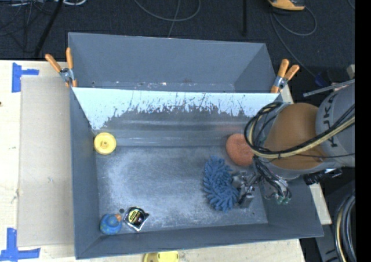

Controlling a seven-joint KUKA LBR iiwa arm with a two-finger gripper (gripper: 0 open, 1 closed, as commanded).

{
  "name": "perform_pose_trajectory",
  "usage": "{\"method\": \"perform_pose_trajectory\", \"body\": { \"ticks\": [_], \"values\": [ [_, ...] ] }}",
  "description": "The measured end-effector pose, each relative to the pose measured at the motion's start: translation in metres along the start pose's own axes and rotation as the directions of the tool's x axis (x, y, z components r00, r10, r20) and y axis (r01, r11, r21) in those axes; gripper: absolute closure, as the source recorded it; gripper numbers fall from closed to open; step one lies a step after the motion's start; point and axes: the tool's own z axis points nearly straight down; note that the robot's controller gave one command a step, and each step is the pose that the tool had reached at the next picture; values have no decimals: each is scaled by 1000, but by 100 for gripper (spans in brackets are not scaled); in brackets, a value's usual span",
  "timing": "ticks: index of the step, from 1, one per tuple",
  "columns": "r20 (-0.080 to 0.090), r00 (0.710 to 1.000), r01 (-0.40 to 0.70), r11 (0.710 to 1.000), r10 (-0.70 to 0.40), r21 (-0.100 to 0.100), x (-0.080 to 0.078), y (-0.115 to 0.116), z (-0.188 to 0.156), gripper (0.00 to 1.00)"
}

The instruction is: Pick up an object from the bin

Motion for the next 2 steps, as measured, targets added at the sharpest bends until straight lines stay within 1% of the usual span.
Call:
{"method": "perform_pose_trajectory", "body": {
  "ticks": [1,2],
  "values": [
    [0,1000,1,1000,-1,0,0,0,0,100],
    [-2,1000,8,1000,-8,-1,19,4,-40,100]
  ]
}}
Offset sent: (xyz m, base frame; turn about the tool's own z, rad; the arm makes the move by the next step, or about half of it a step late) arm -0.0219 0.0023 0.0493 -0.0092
